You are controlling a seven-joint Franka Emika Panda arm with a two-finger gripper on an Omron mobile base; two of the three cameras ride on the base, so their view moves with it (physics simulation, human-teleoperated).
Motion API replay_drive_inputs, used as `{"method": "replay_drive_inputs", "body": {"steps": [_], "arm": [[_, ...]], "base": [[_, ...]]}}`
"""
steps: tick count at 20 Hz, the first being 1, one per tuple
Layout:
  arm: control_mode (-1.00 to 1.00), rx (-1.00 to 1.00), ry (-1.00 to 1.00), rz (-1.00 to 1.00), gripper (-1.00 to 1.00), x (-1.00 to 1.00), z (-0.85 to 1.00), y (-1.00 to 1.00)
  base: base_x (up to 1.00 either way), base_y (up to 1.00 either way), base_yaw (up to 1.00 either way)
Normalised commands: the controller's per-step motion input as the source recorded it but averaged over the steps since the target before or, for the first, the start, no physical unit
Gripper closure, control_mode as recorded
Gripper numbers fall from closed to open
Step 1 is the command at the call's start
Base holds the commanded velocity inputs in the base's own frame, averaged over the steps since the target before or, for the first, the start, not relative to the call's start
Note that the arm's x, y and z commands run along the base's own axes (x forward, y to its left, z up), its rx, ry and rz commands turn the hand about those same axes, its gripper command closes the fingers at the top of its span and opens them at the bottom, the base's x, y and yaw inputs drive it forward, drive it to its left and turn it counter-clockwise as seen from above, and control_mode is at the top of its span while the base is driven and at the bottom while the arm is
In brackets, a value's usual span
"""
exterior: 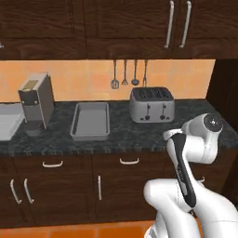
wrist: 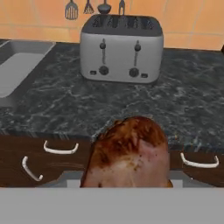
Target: Place one sweet potato and one chicken drumstick in each tupperware on the nearby counter, to pack two identical lunches.
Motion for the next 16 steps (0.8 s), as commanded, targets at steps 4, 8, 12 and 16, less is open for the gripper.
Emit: {"method": "replay_drive_inputs", "body": {"steps": [4, 8, 12, 16], "arm": [[1.00, 0.00, 0.00, 0.00, 1.00, 0.00, 0.00, 0.00], [1.00, 0.00, 0.00, 0.00, 1.00, 0.00, 0.00, 0.00], [1.00, 0.00, 0.00, 0.00, 1.00, 0.00, 0.00, 0.00], [-1.00, -0.04, 0.00, -0.03, 1.00, 0.14, -0.13, 0.14]], "base": [[0.86, 1.00, -0.03], [0.85, 1.00, -0.09], [0.63, 1.00, -0.22], [0.41, 0.72, -0.17]]}}
